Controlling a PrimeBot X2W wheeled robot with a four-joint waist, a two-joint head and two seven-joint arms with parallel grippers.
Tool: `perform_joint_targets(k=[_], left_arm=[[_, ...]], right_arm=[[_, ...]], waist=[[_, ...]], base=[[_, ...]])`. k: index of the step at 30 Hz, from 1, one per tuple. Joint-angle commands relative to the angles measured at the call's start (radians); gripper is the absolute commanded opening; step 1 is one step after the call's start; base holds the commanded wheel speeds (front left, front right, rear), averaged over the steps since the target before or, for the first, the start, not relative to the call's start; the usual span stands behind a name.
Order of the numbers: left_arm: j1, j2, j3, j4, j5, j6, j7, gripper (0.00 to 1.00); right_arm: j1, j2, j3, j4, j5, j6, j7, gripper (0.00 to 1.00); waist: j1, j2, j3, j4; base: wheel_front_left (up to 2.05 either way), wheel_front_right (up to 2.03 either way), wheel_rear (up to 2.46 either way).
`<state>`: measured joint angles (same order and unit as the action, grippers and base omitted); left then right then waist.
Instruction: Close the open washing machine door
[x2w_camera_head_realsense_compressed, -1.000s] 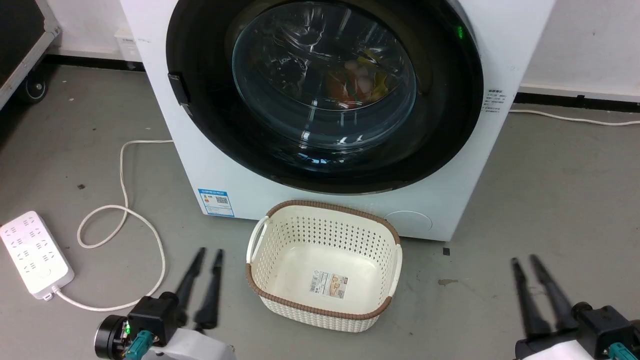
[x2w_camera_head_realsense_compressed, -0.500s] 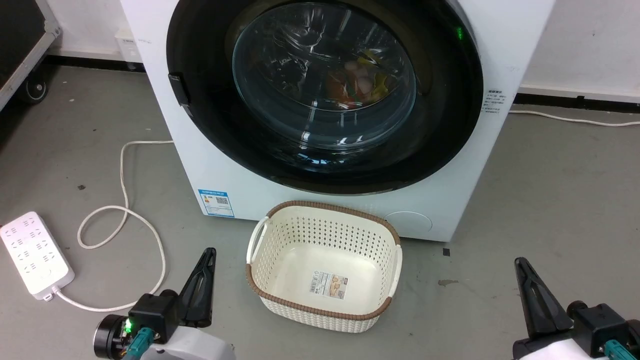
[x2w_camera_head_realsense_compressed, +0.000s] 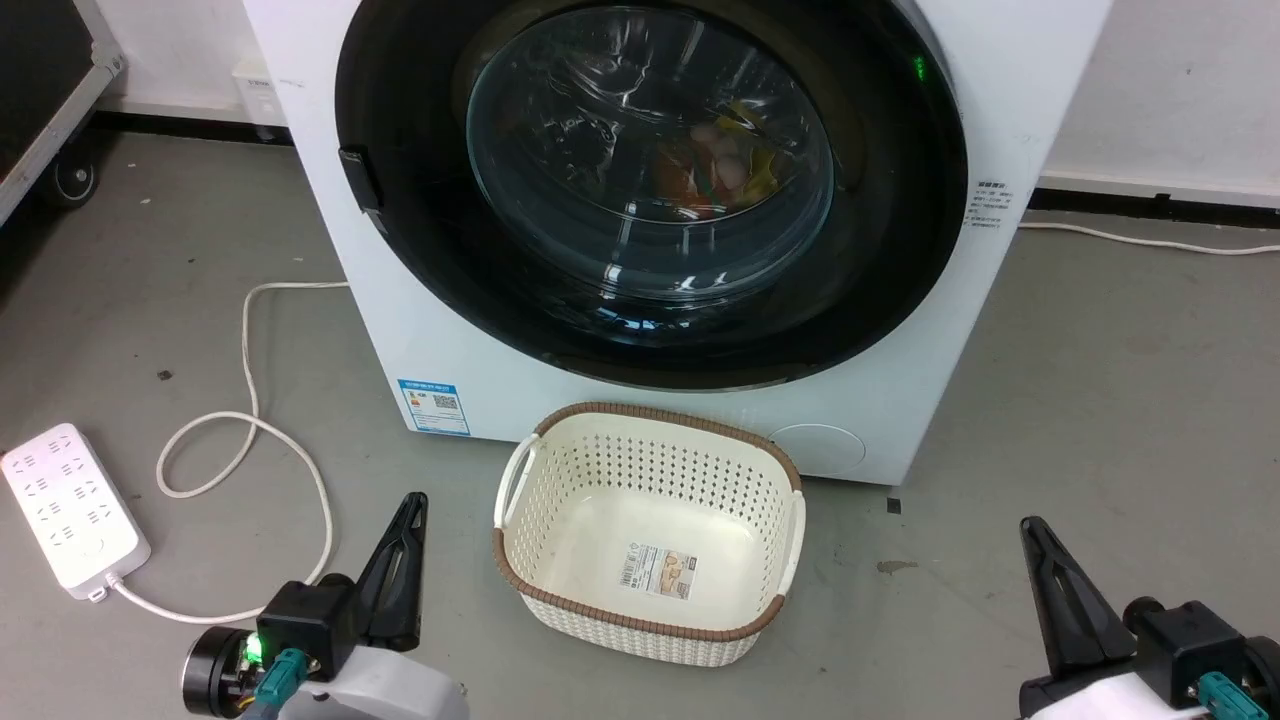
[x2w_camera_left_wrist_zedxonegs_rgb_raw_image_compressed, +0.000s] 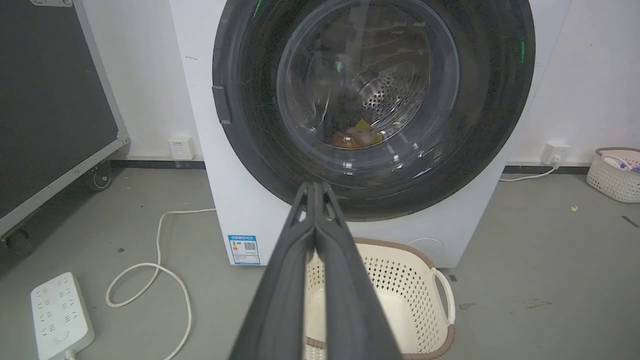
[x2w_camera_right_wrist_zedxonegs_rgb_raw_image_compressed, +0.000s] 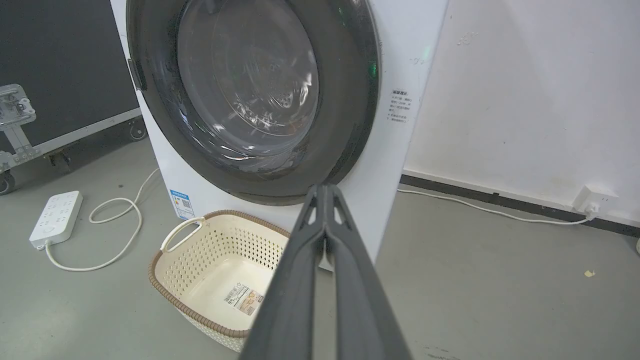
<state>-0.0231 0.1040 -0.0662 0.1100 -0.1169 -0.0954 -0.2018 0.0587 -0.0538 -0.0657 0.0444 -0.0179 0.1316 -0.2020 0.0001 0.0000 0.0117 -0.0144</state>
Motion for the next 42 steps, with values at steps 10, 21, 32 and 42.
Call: perform_joint_targets(k=[10, 21, 32, 42], left_arm=[[0.007, -0.010, 0.011, -0.017, 0.017, 0.015, 0.025, 0.00], [0.009, -0.016, 0.018, -0.028, 0.030, 0.025, 0.048, 0.00], [0.011, -0.021, 0.025, -0.040, 0.043, 0.036, 0.070, 0.00], [0.013, -0.026, 0.031, -0.051, 0.054, 0.045, 0.091, 0.00]], right_arm=[[-0.016, 0.001, 0.009, -0.012, 0.005, 0.000, 0.025, 0.00], [-0.022, 0.001, 0.016, -0.016, 0.007, 0.000, 0.048, 0.00], [-0.027, 0.002, 0.023, -0.020, 0.009, 0.000, 0.070, 0.00], [-0.032, 0.002, 0.030, -0.024, 0.010, -0.001, 0.091, 0.00]], waist=[[-0.0001, 0.0000, -0.001, 0.002], [-0.0001, 0.0000, -0.003, 0.003], [-0.0001, 0.0000, -0.004, 0.005], [-0.0001, 0.0000, -0.005, 0.006]], base=[[0.00, 0.00, 0.00], [0.00, 0.00, 0.00], [0.00, 0.00, 0.00], [0.00, 0.00, 0.00]])
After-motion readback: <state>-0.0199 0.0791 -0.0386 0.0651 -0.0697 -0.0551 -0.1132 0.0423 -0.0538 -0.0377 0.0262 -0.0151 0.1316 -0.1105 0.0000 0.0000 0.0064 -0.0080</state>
